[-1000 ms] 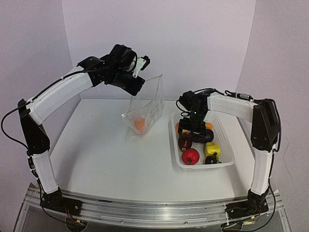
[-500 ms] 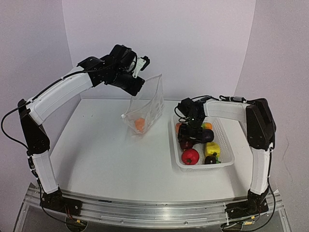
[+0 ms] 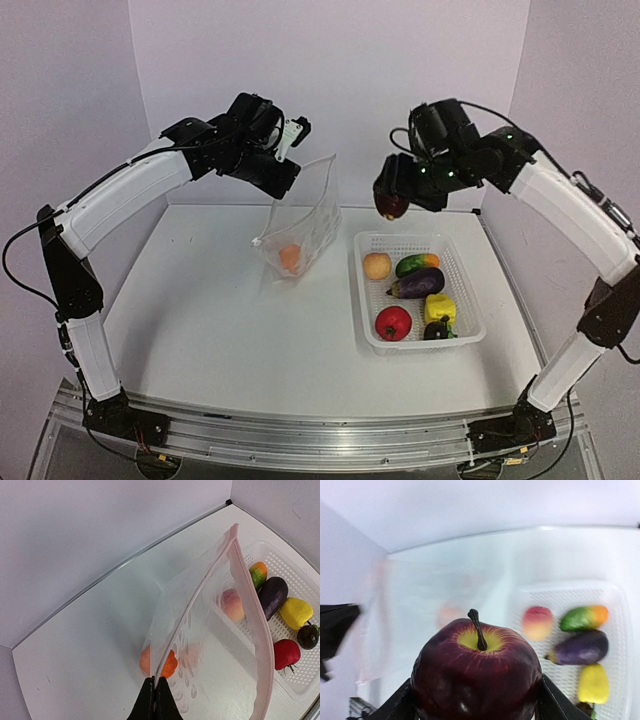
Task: Place the food in the zip-top bag and seal the zipper
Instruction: Place the fake vegetable in the zipper food storage bag.
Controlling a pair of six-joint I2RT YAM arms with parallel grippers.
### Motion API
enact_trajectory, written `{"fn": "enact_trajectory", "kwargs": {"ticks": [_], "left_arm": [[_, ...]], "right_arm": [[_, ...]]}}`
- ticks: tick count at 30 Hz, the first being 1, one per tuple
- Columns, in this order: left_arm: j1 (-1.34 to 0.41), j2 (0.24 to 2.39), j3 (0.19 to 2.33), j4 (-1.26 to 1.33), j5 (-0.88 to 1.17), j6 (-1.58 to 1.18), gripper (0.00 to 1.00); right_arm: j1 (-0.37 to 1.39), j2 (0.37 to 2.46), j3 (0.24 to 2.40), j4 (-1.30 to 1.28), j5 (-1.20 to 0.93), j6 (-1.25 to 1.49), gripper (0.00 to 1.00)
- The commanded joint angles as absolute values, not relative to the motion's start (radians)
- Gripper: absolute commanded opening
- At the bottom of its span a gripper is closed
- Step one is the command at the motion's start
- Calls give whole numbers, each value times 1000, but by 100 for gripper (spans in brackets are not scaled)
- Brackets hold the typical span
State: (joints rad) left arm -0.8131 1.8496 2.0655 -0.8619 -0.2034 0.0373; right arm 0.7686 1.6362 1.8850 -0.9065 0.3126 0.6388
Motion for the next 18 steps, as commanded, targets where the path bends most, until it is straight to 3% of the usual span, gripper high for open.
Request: {"fn": "enact_trajectory", "kwargs": {"ticks": [1,3,7,18], "left_arm": [[-816,1824,2087,-824,-171,9,0],[-817,1830,2095,-829,-156,0,0],[-816,1830,2113,-837,-135,-33,0],[-816,1815,2129,-834,-107,-64,0]], "right_arm": [[888,1592,1891,-604,302,644,22],[904,1606,1836,-427,240,706,19],[934,1681,1865,-311,245,755,17],[943,1765,1788,-244,342,866,6]]}}
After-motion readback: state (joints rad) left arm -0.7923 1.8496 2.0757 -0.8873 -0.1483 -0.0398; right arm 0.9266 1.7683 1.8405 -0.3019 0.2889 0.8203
